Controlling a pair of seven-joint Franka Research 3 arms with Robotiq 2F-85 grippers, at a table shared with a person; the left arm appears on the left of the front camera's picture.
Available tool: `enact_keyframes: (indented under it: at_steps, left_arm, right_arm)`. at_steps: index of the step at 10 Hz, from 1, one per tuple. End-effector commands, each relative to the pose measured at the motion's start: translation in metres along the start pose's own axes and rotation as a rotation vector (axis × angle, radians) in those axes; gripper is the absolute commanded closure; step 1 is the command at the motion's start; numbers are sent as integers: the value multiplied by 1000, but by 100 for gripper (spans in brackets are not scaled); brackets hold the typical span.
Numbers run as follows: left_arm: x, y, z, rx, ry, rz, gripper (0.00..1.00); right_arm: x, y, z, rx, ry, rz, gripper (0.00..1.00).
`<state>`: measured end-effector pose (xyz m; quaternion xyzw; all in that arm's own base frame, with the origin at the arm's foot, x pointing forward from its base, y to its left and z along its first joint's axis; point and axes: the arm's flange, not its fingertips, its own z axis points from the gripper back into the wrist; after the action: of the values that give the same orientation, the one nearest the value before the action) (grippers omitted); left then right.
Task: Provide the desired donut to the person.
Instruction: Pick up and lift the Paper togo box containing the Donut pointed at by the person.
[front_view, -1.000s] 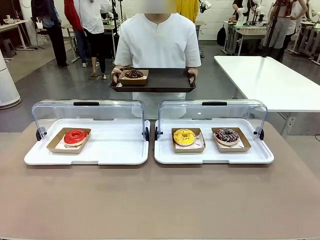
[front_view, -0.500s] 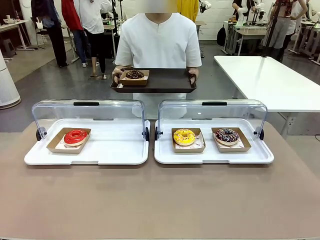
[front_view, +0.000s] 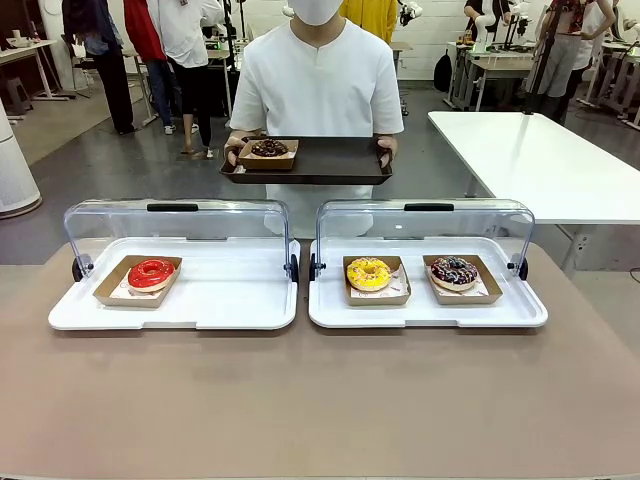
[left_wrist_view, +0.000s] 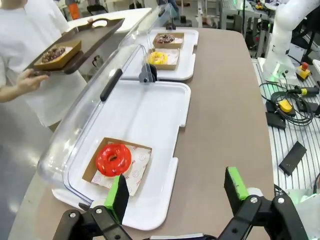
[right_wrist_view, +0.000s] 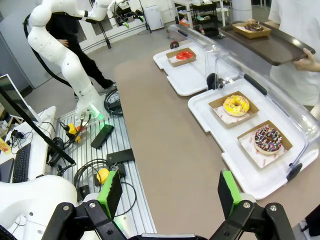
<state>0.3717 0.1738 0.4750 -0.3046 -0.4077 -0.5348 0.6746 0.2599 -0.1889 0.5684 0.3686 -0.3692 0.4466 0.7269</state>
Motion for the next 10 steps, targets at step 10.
enact_keyframes:
  at_steps: [10]
  left_arm:
    - [-3, -3, 1, 0, -15, -24, 0]
  right_arm:
    - [1, 1, 0, 7, -8, 9, 0]
